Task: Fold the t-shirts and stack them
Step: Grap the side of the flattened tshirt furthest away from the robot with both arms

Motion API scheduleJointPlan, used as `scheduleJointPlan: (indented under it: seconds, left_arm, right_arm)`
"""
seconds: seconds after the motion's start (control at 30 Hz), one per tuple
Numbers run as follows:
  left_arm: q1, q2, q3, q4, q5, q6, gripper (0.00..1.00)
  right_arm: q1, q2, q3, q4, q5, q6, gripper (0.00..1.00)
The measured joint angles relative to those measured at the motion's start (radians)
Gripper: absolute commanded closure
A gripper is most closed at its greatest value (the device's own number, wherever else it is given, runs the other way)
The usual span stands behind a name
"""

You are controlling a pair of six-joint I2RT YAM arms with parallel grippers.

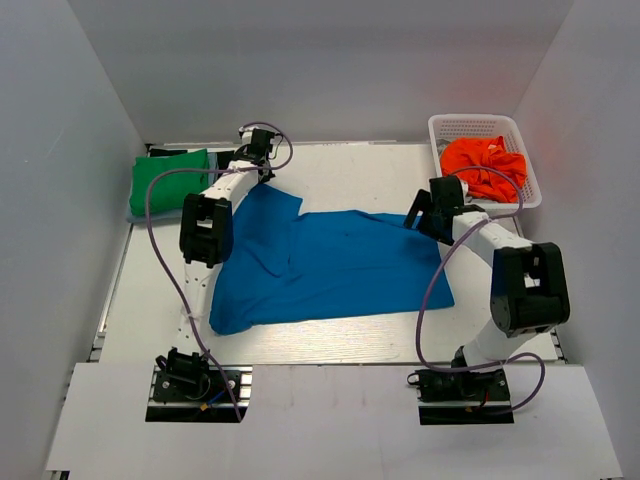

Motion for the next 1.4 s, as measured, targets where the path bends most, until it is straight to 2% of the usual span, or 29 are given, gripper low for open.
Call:
scheduleJointPlan:
  seconds: [0.13, 0.3, 0.6, 0.77, 0.9, 0.93, 1.0, 1.03, 1.13, 1.17, 1.23, 1.4]
  left_arm:
    - [0.000, -0.031, -0.067, 0.048, -0.031, 0.005, 1.00]
    - [-0.002, -0.088, -0.169, 0.077, -0.075, 0.013, 1.00]
    - [-0.001, -0.097, -0.183, 0.083, -0.080, 0.021, 1.00]
    - [-0.001, -0.107, -0.202, 0.095, -0.074, 0.025, 1.00]
    - [-0.001, -0.127, -0.237, 0.114, -0.058, 0.039, 1.00]
    - [-0.001, -0.131, -0.246, 0.120, -0.055, 0.043, 1.00]
    - [-0.001, -0.137, -0.257, 0.128, -0.050, 0.050, 1.00]
    - [-0.001, -0.140, -0.262, 0.133, -0.048, 0.054, 1.00]
    - [-0.001, -0.143, -0.267, 0.140, -0.045, 0.060, 1.00]
    - [-0.001, -0.143, -0.269, 0.141, -0.042, 0.062, 1.00]
    - [0.000, -0.146, -0.273, 0.143, -0.039, 0.063, 1.00]
    - [0.000, -0.167, -0.301, 0.142, -0.026, 0.066, 1.00]
  right_arm:
    - [0.000, 0.061, 0.043, 0.018, -0.011, 0.007, 0.14]
    - [0.000, 0.135, 0.092, 0.039, -0.012, 0.031, 0.16]
    - [0.000, 0.200, 0.111, 0.045, 0.016, 0.067, 0.18]
    - [-0.011, 0.212, 0.112, 0.079, 0.029, 0.091, 0.24]
    - [-0.022, 0.224, 0.117, 0.106, 0.034, 0.110, 0.39]
    - [-0.026, 0.226, 0.117, 0.113, 0.033, 0.114, 0.49]
    - [-0.033, 0.232, 0.117, 0.130, 0.031, 0.119, 0.60]
    - [-0.038, 0.237, 0.118, 0.137, 0.028, 0.126, 0.69]
    - [-0.049, 0.248, 0.119, 0.151, 0.019, 0.134, 0.82]
    - [-0.052, 0.252, 0.120, 0.153, 0.015, 0.136, 0.90]
    - [-0.057, 0.255, 0.123, 0.153, 0.005, 0.138, 1.00]
    - [-0.058, 0.253, 0.124, 0.154, -0.010, 0.138, 1.00]
